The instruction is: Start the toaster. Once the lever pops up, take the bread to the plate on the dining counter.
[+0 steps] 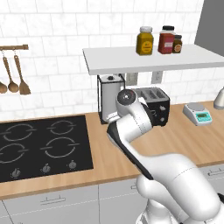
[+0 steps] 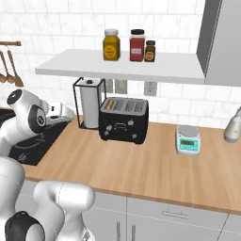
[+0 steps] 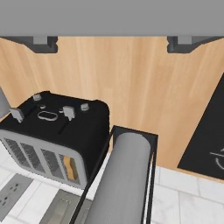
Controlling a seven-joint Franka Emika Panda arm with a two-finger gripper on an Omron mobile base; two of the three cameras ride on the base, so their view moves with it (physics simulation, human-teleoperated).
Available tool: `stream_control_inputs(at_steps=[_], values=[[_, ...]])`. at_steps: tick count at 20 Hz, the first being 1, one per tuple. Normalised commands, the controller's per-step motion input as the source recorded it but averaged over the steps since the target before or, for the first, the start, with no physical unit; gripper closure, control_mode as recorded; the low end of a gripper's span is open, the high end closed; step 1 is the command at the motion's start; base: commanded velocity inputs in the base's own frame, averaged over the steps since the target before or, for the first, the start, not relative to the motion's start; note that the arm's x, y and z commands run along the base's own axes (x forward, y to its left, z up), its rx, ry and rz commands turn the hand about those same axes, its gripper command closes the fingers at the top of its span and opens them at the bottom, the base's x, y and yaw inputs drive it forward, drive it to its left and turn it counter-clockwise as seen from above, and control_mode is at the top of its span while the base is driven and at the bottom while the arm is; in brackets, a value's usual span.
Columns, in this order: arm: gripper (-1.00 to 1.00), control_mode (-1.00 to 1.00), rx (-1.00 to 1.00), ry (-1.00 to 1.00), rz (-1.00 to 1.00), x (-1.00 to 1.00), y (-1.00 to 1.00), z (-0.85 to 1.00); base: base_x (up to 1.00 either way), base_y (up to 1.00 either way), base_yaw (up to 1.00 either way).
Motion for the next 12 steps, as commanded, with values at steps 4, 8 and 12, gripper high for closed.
stream_control_inputs(at_steps=[4, 8, 12], values=[[-1.00, -1.00, 0.00, 0.00, 0.00, 0.00, 0.00, 0.00, 0.00, 0.00, 0.00], [-1.00, -1.00, 0.00, 0.00, 0.00, 0.00, 0.00, 0.00, 0.00, 0.00, 0.00], [-1.00, -1.00, 0.00, 0.00, 0.00, 0.00, 0.00, 0.00, 0.00, 0.00, 0.00]])
